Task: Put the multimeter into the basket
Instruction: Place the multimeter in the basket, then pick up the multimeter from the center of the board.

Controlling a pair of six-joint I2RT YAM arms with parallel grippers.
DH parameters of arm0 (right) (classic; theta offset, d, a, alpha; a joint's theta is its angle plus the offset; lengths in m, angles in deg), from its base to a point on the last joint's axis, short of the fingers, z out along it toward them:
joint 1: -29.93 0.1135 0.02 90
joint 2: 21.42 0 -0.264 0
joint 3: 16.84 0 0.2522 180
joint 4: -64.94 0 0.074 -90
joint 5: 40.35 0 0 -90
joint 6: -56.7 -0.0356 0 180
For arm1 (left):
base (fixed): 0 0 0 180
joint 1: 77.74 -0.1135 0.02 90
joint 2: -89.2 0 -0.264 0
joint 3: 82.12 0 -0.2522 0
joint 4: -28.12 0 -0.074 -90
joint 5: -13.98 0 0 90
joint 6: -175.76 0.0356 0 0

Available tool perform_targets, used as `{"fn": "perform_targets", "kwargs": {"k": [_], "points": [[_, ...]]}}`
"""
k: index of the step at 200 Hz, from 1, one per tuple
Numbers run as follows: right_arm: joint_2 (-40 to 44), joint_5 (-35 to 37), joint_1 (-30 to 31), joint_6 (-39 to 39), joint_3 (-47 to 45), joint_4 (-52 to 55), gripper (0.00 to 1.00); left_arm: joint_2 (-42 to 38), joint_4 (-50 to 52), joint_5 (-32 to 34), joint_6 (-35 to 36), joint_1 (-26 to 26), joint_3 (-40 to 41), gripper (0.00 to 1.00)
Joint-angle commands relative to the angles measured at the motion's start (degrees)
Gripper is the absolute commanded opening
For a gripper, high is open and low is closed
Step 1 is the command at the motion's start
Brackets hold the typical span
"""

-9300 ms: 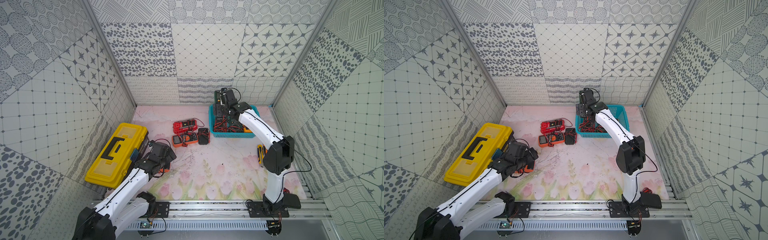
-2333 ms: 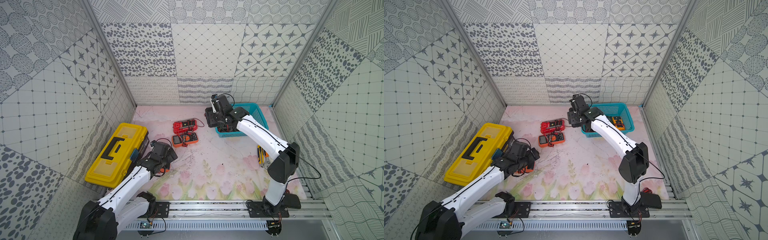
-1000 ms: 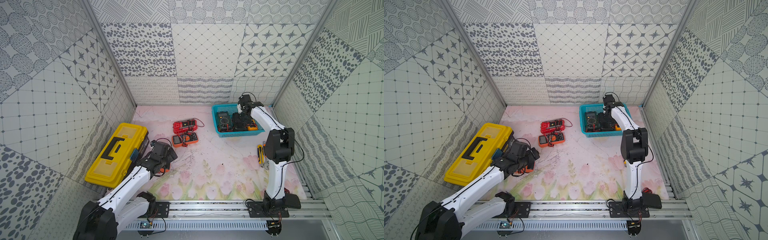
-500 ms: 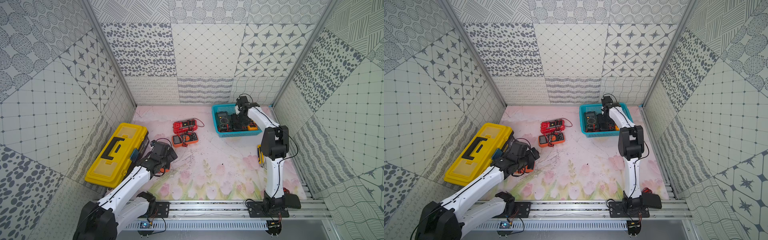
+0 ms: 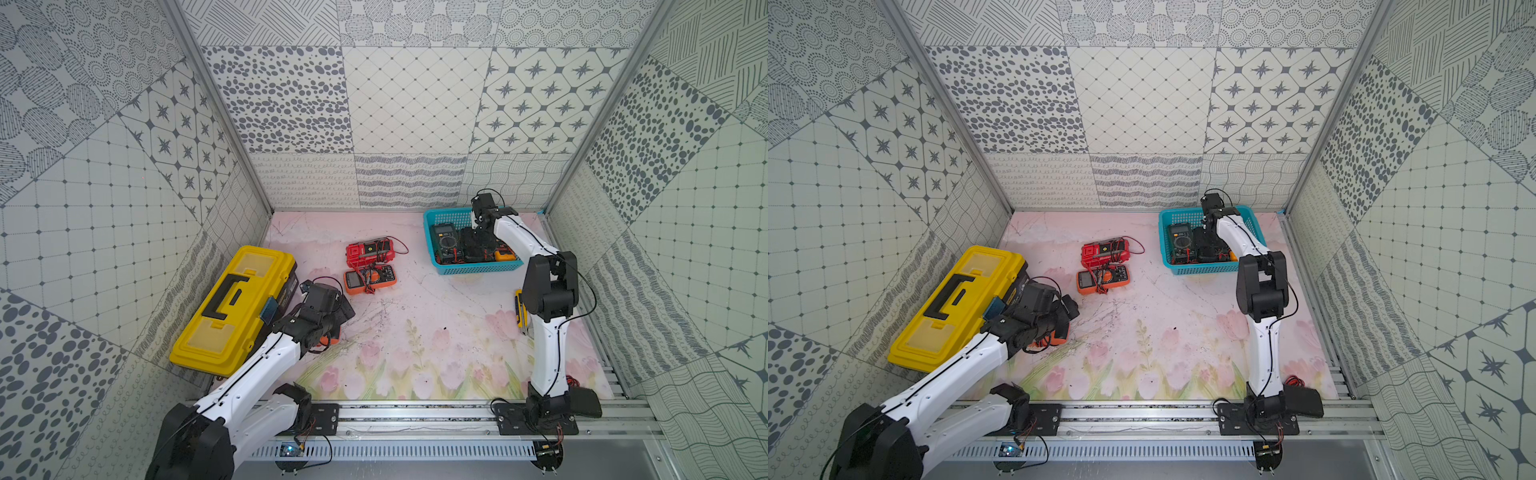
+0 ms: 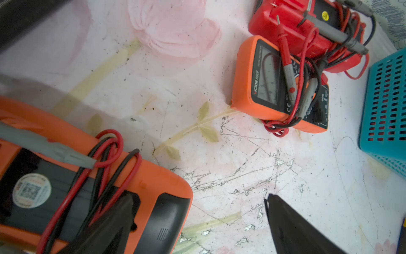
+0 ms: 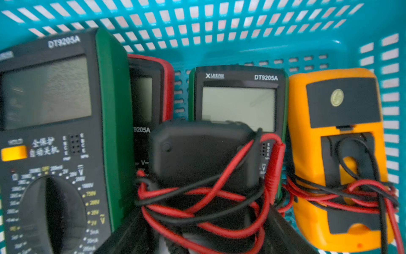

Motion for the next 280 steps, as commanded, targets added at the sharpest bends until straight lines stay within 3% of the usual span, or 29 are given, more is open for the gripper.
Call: {"fn": "perform_targets", "kwargs": {"k": [1, 50, 65, 108, 164, 182, 214, 245, 280], "points": [[3.6, 0.3, 0.6, -1.6, -1.3, 2.7, 0.79, 0.2, -1.0, -0.2, 0.2, -0.4, -0.5, 0.99], [7.7, 0.4, 0.6, -2.2, -0.8, 3.6, 0.89, 0.0, -1.0, -0.4, 0.2, -0.4, -0.5, 0.99], [8.7, 1.2, 0.6, -2.4, -0.7, 3.9, 0.98, -0.3, -0.8, -0.3, 0.3, -0.4, -0.5, 0.99], [14.5, 4.5, 1.5, -3.0, -2.9, 3.5, 0.99, -1.2, -0.4, 0.3, 0.2, -0.4, -0.5, 0.99], [23.5, -1.5, 8.3, -0.6, -8.6, -4.1, 0.99, 0.3, -1.6, 0.4, 2.3, -0.5, -2.0, 0.99], [24.9, -7.9, 11.2, 1.8, -11.3, -9.0, 0.98, 1.5, -2.1, -0.4, 4.1, -0.8, -3.6, 0.99], [22.0, -12.5, 16.5, 4.4, -12.2, -13.2, 0.97, 6.4, -4.4, -3.7, 4.5, -2.4, -7.7, 0.95], [16.3, -14.1, 19.4, 4.3, -9.8, -13.3, 0.96, 12.5, -10.6, -7.8, 2.2, -5.7, -9.6, 0.84], [10.6, -16.1, 22.3, 4.4, -6.5, -12.9, 0.94, 19.9, -16.1, -13.4, 0.3, -9.4, -12.1, 0.83]]}}
